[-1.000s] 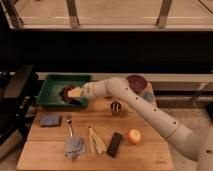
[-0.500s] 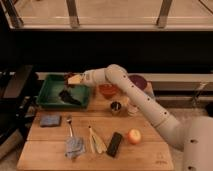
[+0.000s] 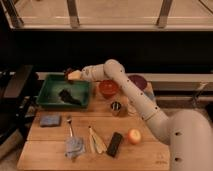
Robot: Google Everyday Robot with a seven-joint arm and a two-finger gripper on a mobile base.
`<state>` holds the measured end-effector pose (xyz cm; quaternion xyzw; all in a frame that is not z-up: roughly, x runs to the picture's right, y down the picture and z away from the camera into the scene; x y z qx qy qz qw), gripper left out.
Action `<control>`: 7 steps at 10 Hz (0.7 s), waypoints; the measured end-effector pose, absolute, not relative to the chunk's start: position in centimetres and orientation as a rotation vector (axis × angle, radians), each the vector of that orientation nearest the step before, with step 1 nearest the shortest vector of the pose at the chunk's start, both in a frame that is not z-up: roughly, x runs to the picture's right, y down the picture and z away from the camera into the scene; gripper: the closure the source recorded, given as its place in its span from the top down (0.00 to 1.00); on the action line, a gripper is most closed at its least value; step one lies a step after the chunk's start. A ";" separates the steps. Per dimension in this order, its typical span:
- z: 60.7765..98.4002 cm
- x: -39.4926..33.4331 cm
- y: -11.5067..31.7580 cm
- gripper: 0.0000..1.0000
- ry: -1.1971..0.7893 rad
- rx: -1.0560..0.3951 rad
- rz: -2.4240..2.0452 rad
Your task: Place grapes in tray
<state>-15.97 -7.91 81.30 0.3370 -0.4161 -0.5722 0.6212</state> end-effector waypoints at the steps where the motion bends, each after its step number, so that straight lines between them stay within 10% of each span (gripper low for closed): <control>1: 81.6 -15.9 -8.4 0.71 -0.959 0.783 -1.312; 7: 81.5 -16.6 -8.7 0.80 -0.977 0.789 -1.326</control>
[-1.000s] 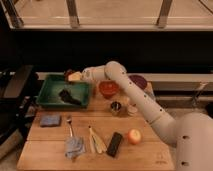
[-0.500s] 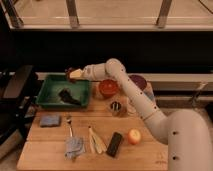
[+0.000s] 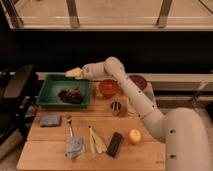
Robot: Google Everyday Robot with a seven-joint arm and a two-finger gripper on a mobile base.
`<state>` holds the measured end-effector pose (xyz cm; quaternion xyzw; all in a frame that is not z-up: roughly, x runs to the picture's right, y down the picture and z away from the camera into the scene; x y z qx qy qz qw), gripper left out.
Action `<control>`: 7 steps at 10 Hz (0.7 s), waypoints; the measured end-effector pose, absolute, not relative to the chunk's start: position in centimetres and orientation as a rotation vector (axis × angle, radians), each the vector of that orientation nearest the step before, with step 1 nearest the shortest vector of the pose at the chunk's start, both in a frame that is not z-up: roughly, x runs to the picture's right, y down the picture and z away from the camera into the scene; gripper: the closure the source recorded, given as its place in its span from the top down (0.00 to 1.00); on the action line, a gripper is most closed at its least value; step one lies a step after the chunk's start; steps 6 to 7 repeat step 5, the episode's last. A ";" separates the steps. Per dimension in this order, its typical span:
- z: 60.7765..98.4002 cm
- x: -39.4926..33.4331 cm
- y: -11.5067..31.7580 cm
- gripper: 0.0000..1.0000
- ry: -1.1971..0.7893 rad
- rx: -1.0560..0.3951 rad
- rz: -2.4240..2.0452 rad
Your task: Place grapes in tray
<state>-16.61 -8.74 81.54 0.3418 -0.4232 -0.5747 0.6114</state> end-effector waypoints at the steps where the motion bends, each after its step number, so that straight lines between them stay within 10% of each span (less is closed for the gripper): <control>1: 81.5 -16.5 -8.8 0.80 -0.976 0.789 -1.326; 7: 81.6 -16.5 -8.8 0.80 -0.974 0.788 -1.325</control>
